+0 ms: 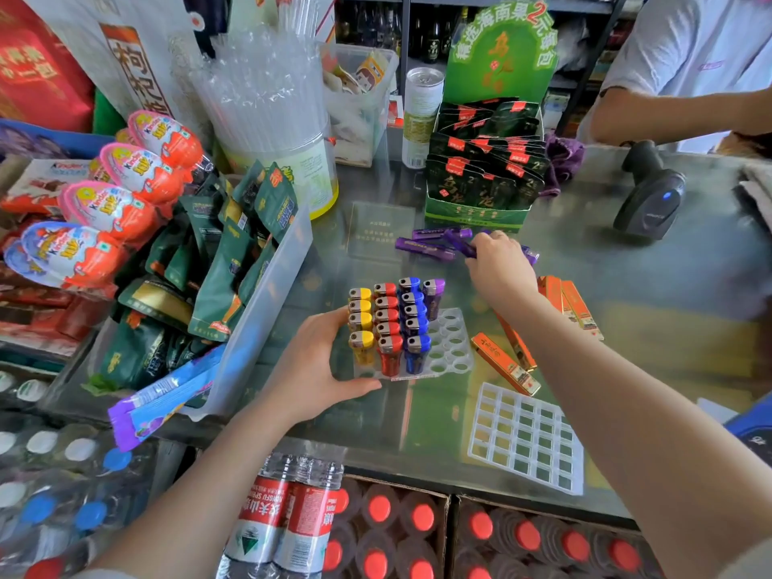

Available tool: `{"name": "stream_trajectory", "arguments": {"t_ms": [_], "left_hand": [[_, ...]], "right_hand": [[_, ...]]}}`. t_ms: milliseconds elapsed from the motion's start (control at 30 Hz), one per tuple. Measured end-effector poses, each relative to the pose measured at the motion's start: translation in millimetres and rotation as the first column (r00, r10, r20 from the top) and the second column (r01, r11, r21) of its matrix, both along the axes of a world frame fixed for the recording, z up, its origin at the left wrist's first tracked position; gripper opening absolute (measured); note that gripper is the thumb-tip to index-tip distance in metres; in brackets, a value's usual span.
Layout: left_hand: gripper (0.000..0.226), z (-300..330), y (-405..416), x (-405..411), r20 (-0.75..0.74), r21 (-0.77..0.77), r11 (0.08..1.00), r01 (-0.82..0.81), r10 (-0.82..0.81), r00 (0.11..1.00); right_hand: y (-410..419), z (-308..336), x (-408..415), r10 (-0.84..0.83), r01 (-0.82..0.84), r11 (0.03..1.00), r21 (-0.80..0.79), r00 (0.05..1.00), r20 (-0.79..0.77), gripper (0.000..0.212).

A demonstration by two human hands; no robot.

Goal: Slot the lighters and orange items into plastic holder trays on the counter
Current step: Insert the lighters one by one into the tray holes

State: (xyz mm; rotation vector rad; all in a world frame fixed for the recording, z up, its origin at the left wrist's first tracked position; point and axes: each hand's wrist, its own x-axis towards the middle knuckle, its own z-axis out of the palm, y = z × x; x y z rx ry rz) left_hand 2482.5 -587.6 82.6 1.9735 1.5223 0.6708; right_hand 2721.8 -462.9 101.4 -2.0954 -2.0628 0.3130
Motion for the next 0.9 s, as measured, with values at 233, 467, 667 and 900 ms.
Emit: {"name": "stream_trajectory", "arguments": {"t_ms": [233,467,667,900], "left_hand": [[0.076,0.3,-1.3,0.0,-0.008,-0.002,1.000,-0.012,0.012,1.000],[0.079,-0.6,-1.7,0.6,-0.022,-0.002,1.000,-0.007,0.007,1.000],[0.078,-0.2,-5.2,2.7,-0.015,0.021,1.000,-0.017,0.018,1.000],[0.075,-1.9,-4.1,1.8,-0.009,0.034,0.999,-0.009,0.009,1.000]], "right_hand": [[-42.7,17.8,4.8,-0.036,0.048,0.999,0.006,0.826,-0.562,0.020],[-97.8,37.3,11.5,-0.160,-0.073,0.972,-0.225,0.498,-0.853,0.021],[-120.3,34.2,0.1,-0.095,-0.148,0.971,-0.187,0.479,-0.873,0.019],[-127.5,24.8,-10.0,0.199,-0.110,0.979,0.174,0.724,-0.661,0.010]]}}
